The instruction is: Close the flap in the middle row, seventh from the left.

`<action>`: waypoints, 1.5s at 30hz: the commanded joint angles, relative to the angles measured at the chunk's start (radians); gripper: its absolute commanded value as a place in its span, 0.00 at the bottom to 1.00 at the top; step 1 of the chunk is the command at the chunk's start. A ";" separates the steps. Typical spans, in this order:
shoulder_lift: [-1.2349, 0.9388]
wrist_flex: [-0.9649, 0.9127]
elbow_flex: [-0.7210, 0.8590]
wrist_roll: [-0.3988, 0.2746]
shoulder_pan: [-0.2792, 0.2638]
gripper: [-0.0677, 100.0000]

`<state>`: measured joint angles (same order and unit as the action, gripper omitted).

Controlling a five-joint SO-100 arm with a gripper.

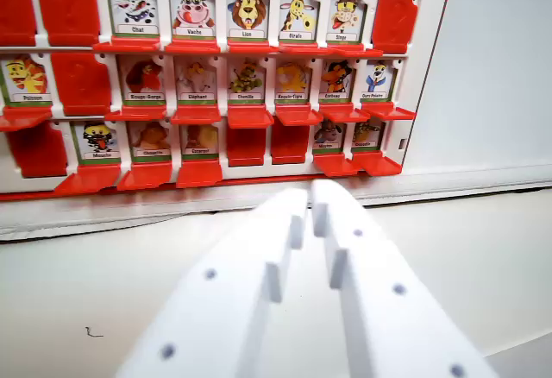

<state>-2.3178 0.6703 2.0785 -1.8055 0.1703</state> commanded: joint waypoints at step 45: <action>0.891 -0.477 -0.442 -0.009 0.160 0.00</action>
<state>-1.3990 0.2178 1.7763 -1.8178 0.3298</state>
